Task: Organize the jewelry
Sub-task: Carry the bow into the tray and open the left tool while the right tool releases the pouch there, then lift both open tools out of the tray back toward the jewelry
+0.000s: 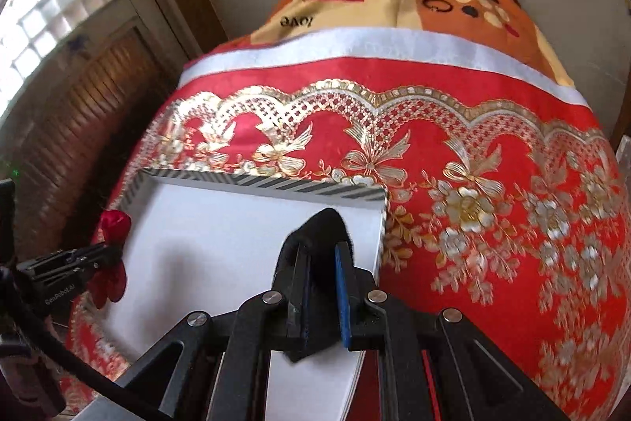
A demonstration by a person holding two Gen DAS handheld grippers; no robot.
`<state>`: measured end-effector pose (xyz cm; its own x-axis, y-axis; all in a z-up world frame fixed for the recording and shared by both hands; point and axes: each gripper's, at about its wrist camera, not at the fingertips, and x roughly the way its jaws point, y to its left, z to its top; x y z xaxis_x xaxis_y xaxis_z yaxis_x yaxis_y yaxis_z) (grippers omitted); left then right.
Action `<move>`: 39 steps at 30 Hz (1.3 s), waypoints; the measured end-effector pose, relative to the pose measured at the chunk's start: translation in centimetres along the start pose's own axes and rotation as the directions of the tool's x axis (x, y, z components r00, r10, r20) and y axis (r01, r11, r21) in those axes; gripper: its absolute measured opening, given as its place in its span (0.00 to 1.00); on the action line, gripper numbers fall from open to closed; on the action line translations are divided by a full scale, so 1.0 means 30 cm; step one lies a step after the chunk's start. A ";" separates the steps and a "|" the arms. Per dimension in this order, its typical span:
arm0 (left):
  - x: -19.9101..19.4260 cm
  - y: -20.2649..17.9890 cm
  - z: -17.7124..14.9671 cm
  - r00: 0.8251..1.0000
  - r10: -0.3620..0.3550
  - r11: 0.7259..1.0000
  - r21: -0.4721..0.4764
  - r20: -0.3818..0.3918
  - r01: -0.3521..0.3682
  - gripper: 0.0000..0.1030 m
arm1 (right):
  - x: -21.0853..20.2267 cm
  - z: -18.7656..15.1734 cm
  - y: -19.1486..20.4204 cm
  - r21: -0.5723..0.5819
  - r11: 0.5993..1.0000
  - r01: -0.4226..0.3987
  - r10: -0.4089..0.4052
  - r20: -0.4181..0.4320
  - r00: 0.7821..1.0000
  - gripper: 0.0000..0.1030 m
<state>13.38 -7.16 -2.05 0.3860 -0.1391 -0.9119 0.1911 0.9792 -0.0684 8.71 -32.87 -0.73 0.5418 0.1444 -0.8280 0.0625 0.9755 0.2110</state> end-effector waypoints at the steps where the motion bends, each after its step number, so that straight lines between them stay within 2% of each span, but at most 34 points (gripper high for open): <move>1: 0.019 0.003 0.012 1.000 0.003 1.000 -0.006 -0.004 -0.003 0.15 | 0.031 0.013 -0.002 -0.004 1.000 0.009 -0.009 -0.008 1.000 0.10; 4: 0.057 0.015 0.036 1.000 -0.008 1.000 -0.021 -0.007 0.008 0.20 | 0.107 0.049 -0.011 0.006 1.000 -0.007 0.008 -0.024 1.000 0.10; 8: 0.085 0.033 0.064 0.998 -0.062 0.997 -0.044 0.000 0.062 0.39 | 0.199 0.078 -0.013 0.014 0.998 -0.057 0.058 -0.081 0.995 0.13; 9: 0.083 0.037 0.068 0.997 -0.073 0.996 -0.046 0.008 0.074 0.43 | 0.211 0.081 -0.011 0.016 0.997 -0.073 0.074 -0.095 0.993 0.27; 10: 0.079 0.036 0.070 0.997 -0.077 0.996 -0.046 0.013 0.078 0.43 | 0.212 0.083 -0.009 0.017 0.996 -0.085 0.087 -0.100 0.991 0.46; 11: 0.075 0.036 0.072 0.997 -0.078 0.996 -0.047 0.017 0.079 0.43 | 0.200 0.083 -0.007 0.017 0.994 -0.104 0.105 -0.087 0.991 0.52; 12: 0.072 0.036 0.074 0.997 -0.076 0.996 -0.047 0.019 0.076 0.43 | 0.188 0.084 -0.009 0.020 0.993 -0.117 0.118 -0.072 0.990 0.53; 16: 0.052 0.038 0.070 0.997 -0.075 0.996 -0.056 0.021 0.076 0.43 | 0.126 0.081 -0.020 0.041 0.988 -0.147 0.148 -0.033 0.988 0.53; 23: -0.003 0.020 0.014 0.999 -0.019 0.999 -0.026 0.043 0.020 0.43 | 0.048 0.013 0.009 0.029 0.991 -0.128 0.128 -0.030 0.991 0.53; 33: -0.113 -0.009 -0.131 0.995 0.035 0.999 0.000 0.091 -0.035 0.43 | -0.090 -0.127 0.102 -0.012 0.998 -0.068 0.068 0.017 0.998 0.53; 39: -0.187 -0.005 -0.224 0.992 0.037 0.999 -0.009 0.121 -0.036 0.43 | -0.189 -0.208 0.131 -0.019 0.999 -0.041 0.041 0.040 0.998 0.53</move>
<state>5.13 -5.53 0.36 0.4992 -0.1200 -0.8581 0.1688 0.9849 -0.0396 0.65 -28.81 1.56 0.5771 0.1778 -0.7971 0.0248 0.9718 0.2347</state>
